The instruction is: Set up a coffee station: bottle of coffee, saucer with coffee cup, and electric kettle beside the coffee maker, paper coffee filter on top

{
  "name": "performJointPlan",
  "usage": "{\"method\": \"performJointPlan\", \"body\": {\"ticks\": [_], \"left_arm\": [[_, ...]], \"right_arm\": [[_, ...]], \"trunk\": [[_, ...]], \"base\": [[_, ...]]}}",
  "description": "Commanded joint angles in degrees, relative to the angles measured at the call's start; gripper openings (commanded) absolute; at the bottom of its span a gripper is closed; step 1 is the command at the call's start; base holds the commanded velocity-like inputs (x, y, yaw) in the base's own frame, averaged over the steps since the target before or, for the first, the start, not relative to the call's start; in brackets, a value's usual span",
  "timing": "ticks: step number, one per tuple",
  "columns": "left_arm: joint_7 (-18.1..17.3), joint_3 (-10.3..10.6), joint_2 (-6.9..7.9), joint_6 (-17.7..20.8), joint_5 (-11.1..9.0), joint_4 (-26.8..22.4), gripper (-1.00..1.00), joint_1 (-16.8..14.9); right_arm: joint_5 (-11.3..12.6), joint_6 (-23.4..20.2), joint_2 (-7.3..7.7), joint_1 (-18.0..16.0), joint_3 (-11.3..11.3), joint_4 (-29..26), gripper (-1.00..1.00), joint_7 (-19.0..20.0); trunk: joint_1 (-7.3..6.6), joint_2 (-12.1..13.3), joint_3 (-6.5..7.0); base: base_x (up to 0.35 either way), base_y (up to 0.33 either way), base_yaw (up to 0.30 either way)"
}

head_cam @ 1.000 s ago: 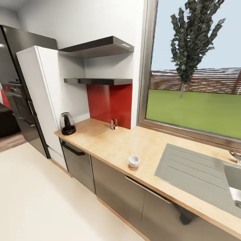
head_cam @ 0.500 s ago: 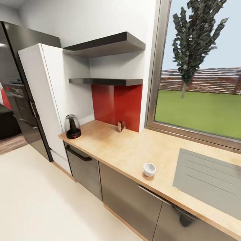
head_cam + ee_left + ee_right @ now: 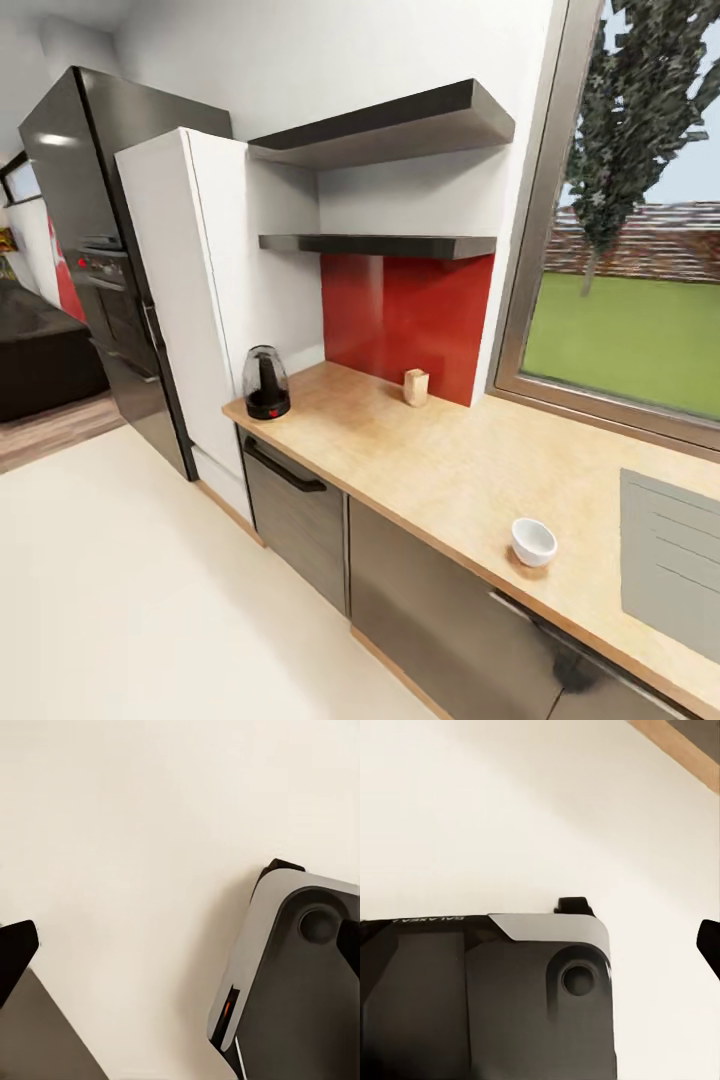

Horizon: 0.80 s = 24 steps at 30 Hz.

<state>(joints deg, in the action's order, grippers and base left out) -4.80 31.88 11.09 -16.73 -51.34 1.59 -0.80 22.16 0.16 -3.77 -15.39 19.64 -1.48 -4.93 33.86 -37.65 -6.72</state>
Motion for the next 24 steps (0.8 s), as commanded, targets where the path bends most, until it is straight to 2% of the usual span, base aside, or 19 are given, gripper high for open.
{"method": "performJointPlan", "body": {"ticks": [1,16,24], "left_arm": [[-0.5,0.4,-0.01,-0.1,-0.6,0.2,1.0,-0.1],[-0.5,0.2,0.01,-0.2,-0.6,0.2,1.0,-0.1],[-0.5,0.2,0.03,-0.2,-0.6,0.2,1.0,-0.1]], "right_arm": [[0.5,0.0,-0.01,0.0,0.5,0.0,1.0,-0.3],[0.5,0.0,-0.01,0.0,0.5,0.0,1.0,-0.3],[0.6,0.0,-0.01,-0.1,0.5,0.0,1.0,-0.3]], "trunk": [[0.04,-0.1,-0.1],[0.04,-0.1,-0.1],[0.04,-0.1,-0.1]], "base": [[0.182,0.289,0.275],[0.205,0.286,0.275],[0.232,0.281,0.056]]}}
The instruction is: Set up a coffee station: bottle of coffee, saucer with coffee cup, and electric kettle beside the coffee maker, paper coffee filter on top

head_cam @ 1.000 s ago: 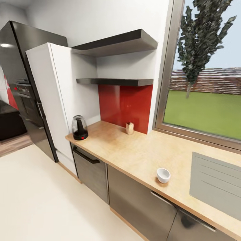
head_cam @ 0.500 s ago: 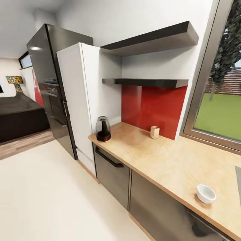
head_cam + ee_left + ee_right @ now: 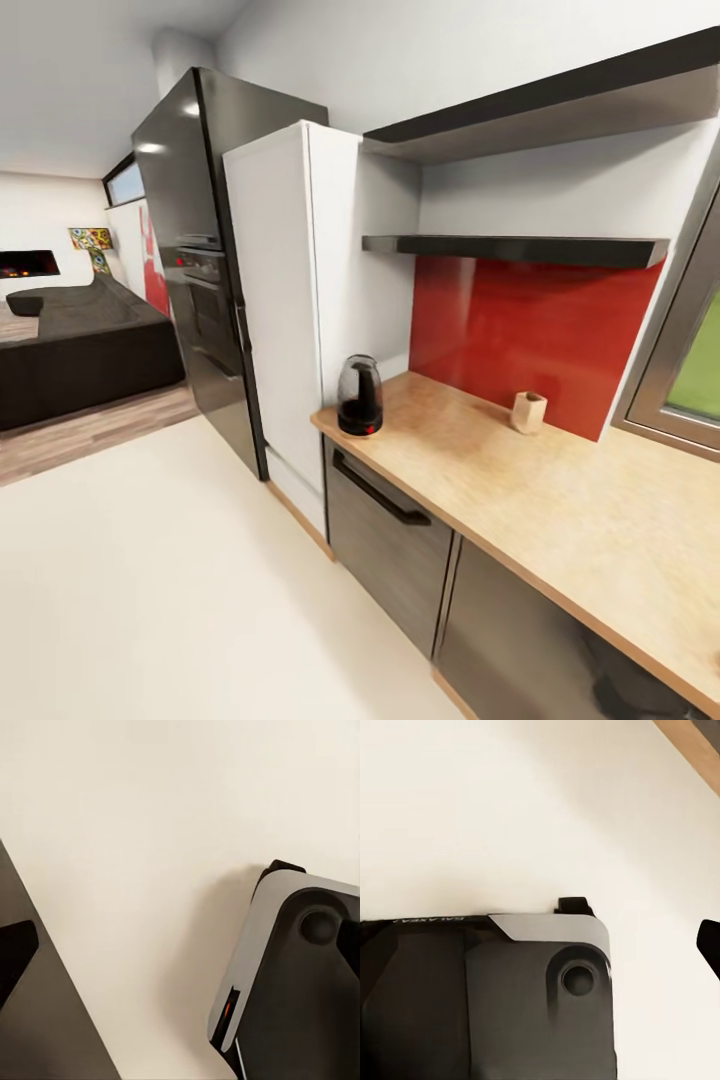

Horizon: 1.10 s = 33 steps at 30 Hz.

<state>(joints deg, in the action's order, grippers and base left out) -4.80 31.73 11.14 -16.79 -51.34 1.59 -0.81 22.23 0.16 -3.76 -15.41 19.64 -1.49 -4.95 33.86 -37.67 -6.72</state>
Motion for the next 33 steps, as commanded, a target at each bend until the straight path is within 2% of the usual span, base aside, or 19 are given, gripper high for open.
{"method": "performJointPlan", "body": {"ticks": [1,7,8,11,13,16,20,22,24,30,33], "left_arm": [[-0.5,0.4,0.0,-0.2,-0.6,0.2,1.0,-0.1],[-0.5,0.4,-0.11,-0.1,-0.6,0.2,1.0,-0.1],[-0.5,0.8,-0.31,-0.1,-0.4,0.1,1.0,-0.1],[-0.5,0.9,-0.32,-0.1,-0.4,0.1,1.0,-0.1],[-0.5,0.9,-0.31,-0.1,-0.4,0.1,1.0,-0.1],[-0.5,0.9,-0.32,-0.1,-0.3,0.1,1.0,-0.1],[-0.5,1.0,-0.48,-0.1,0.0,0.0,1.0,-0.1],[-0.5,1.1,-0.49,-0.1,0.1,0.0,1.0,-0.1],[-0.6,1.1,-0.5,-0.1,0.1,0.0,1.0,-0.1],[-0.7,1.4,-0.47,0.2,0.5,0.0,1.0,-0.1],[-0.7,1.4,-0.54,0.3,0.5,0.0,1.0,-0.1]], "right_arm": [[0.5,0.0,-0.02,0.0,0.5,0.0,1.0,-0.2],[0.5,0.0,-0.05,0.0,0.5,-0.1,1.0,-0.2],[0.6,-0.1,-0.63,-0.1,0.7,-2.8,1.0,0.0],[0.5,-0.1,-0.66,-0.1,1.6,-10.3,1.0,0.0],[-0.1,-0.1,-0.67,-0.1,3.2,-16.7,1.0,-0.1],[-2.8,0.3,-0.77,-0.1,5.0,-25.3,1.0,-0.2],[-7.8,1.7,-0.91,-0.1,5.5,-34.7,1.0,-0.5],[-9.2,2.0,-0.95,-0.2,5.6,-38.7,1.0,-1.0],[-10.0,2.2,-0.97,-0.5,5.6,-43.5,1.0,-2.8],[-10.7,1.4,-0.98,-3.4,5.6,-57.8,1.0,-11.7],[-10.7,-1.0,-0.98,-5.7,5.6,-61.7,1.0,-13.4]], "trunk": [[0.04,-0.1,-0.09],[0.04,-0.1,-0.09],[0.04,-0.1,-0.09],[0.04,-0.1,-0.09],[0.04,-0.1,-0.09],[0.04,-0.1,-0.09],[0.04,-0.1,-0.09],[0.04,-0.1,-0.09],[0.04,-0.1,-0.09],[0.04,-0.1,-0.09],[0.04,-0.1,-0.09]], "base": [[0.232,0.281,0.004],[0.192,0.289,0.001],[0.017,0.332,0.0],[0.008,0.334,0.0],[0.003,0.333,0.0],[0.001,0.202,0.0],[0.0,0.053,0.0],[0.0,0.015,0.0],[0.0,0.007,0.0],[0.0,0.001,0.0],[0.0,0.0,0.0]]}}
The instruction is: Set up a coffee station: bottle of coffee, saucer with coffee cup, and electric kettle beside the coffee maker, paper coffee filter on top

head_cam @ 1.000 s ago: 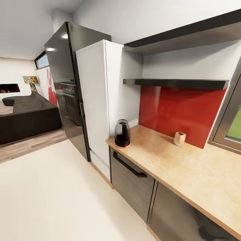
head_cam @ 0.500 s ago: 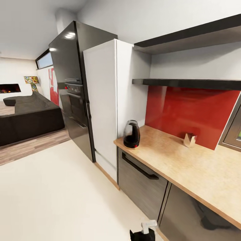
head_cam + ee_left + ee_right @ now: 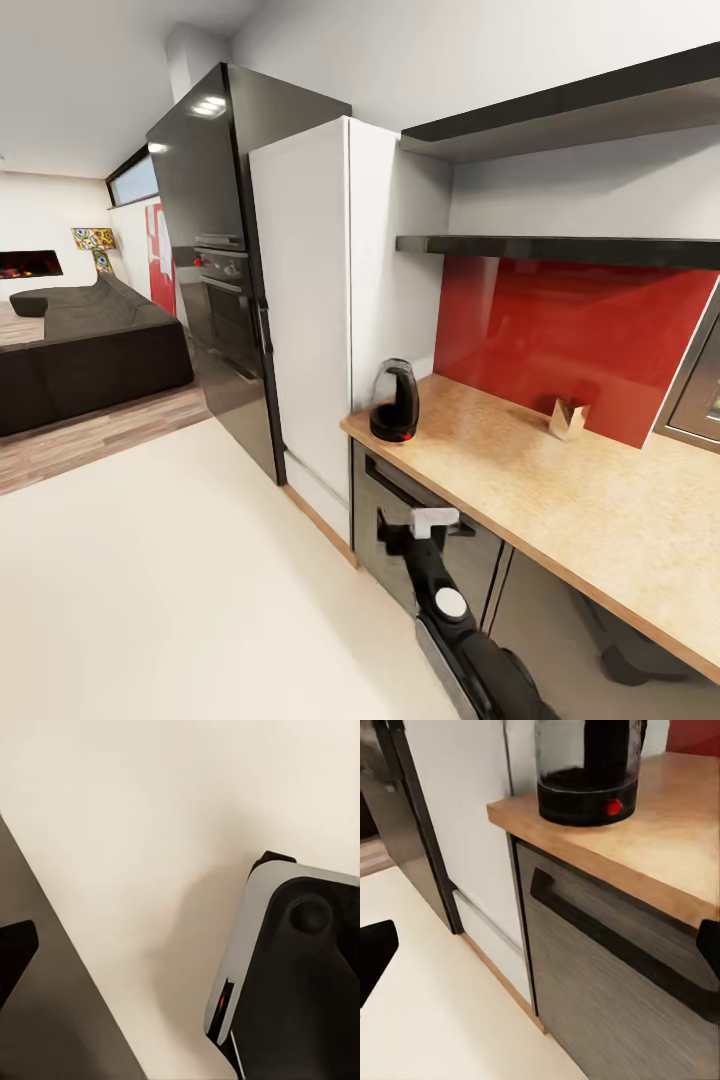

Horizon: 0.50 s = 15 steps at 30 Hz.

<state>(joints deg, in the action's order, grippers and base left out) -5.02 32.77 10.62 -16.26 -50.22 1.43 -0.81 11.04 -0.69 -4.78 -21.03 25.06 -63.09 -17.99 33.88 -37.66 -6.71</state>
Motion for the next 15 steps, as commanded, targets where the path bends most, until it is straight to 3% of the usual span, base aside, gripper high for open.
{"method": "performJointPlan", "body": {"ticks": [1,4,5,7,10,15], "left_arm": [[-0.4,0.4,0.05,-0.2,-0.6,0.1,1.0,-0.1],[-0.4,0.4,0.16,-0.2,-0.6,0.1,1.0,-0.1],[-0.4,0.4,0.06,-0.3,-0.6,0.1,1.0,-0.1],[-0.4,0.4,0.02,-0.3,-0.6,0.1,1.0,-0.1],[-0.4,0.3,-0.04,-0.3,-0.7,0.1,1.0,0.0],[-0.4,0.3,-0.02,-0.3,-0.7,0.1,1.0,0.0]], "right_arm": [[0.5,-1.7,0.05,-1.5,0.1,-0.9,1.0,-0.7],[0.5,-6.1,0.11,-5.4,-0.2,-1.8,1.0,-1.1],[0.5,-8.5,0.2,-8.1,-0.8,-2.0,1.0,-1.2],[0.6,-9.8,0.53,-10.3,-2.7,-2.5,1.0,-1.0],[0.6,-10.1,1.07,-10.9,-4.1,-4.0,1.0,-0.9],[0.6,-10.1,2.06,-11.0,-4.1,-4.0,1.0,-0.9]], "trunk": [[0.02,-0.1,-0.11],[0.02,-0.1,-0.11],[0.02,-0.1,-0.11],[0.02,-0.1,-0.11],[0.02,-0.1,-0.11],[0.02,-0.1,-0.11]], "base": [[0.0,0.0,0.0],[0.0,0.0,0.0],[0.0,0.0,0.0],[0.037,0.0,0.0],[0.259,0.0,0.0],[0.331,0.0,0.0]]}}
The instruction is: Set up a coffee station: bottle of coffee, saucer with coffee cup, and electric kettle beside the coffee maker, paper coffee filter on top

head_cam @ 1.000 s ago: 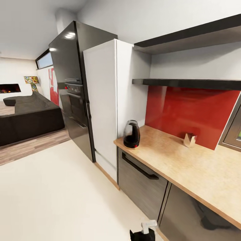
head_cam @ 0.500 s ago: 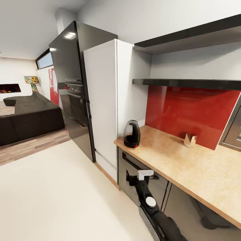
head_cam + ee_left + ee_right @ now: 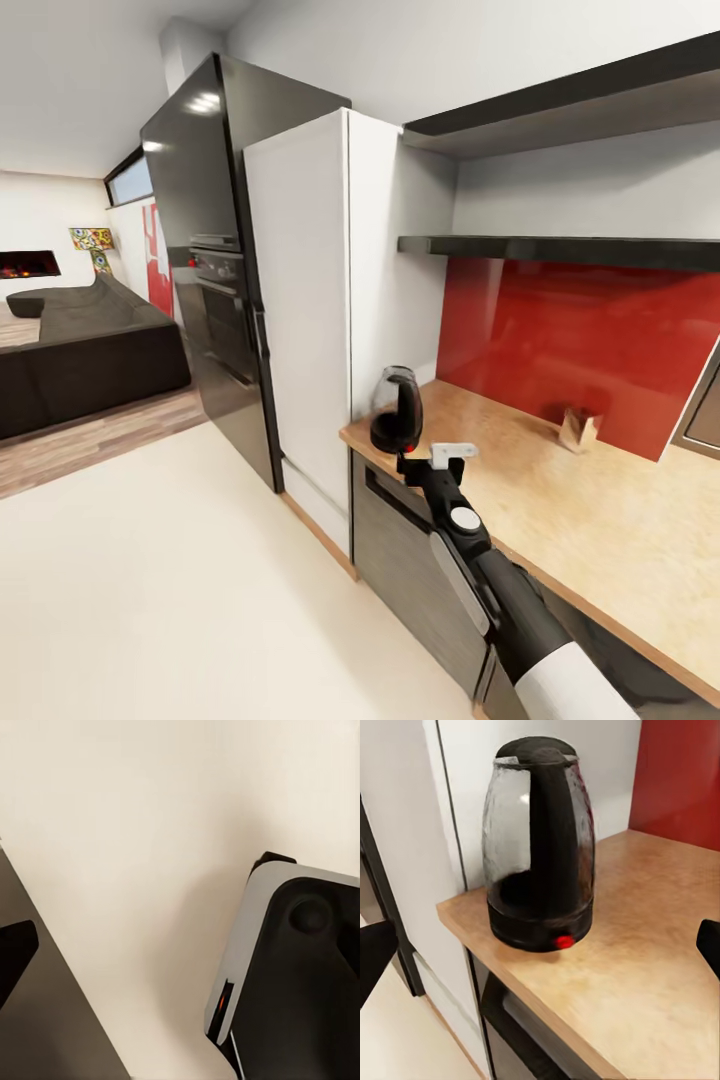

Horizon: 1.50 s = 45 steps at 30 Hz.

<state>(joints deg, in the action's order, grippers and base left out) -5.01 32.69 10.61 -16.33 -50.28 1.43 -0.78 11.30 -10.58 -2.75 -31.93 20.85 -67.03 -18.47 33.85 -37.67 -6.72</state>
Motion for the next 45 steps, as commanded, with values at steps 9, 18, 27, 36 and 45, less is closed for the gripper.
{"method": "performJointPlan", "body": {"ticks": [9,18,27,36,45], "left_arm": [[-0.4,0.4,0.02,-0.2,-0.6,0.2,1.0,-0.1],[-0.4,0.4,0.02,-0.3,-0.6,0.2,1.0,-0.1],[-0.4,0.4,0.02,-0.3,-0.6,0.2,1.0,-0.1],[-0.4,0.4,0.03,-0.4,-0.6,0.2,1.0,-0.1],[-0.4,0.4,0.02,-0.4,-0.6,0.2,1.0,-0.1]], "right_arm": [[0.2,-0.2,0.11,-0.1,0.2,0.5,1.0,-0.4],[0.2,-0.1,0.11,0.0,0.2,4.8,1.0,-0.4],[0.2,-0.1,0.11,0.0,0.2,5.8,1.0,-0.4],[0.2,-0.1,0.11,0.0,0.1,5.5,1.0,-0.5],[0.2,-0.1,0.11,0.0,0.0,5.4,1.0,-0.5]], "trunk": [[0.05,-0.1,-0.1],[0.05,-0.1,-0.1],[0.05,-0.1,-0.1],[0.05,-0.1,-0.1],[0.05,-0.1,-0.1]], "base": [[0.336,0.0,0.0],[0.336,0.034,0.0],[0.105,0.001,0.0],[0.053,0.0,0.0],[0.013,0.0,0.0]]}}
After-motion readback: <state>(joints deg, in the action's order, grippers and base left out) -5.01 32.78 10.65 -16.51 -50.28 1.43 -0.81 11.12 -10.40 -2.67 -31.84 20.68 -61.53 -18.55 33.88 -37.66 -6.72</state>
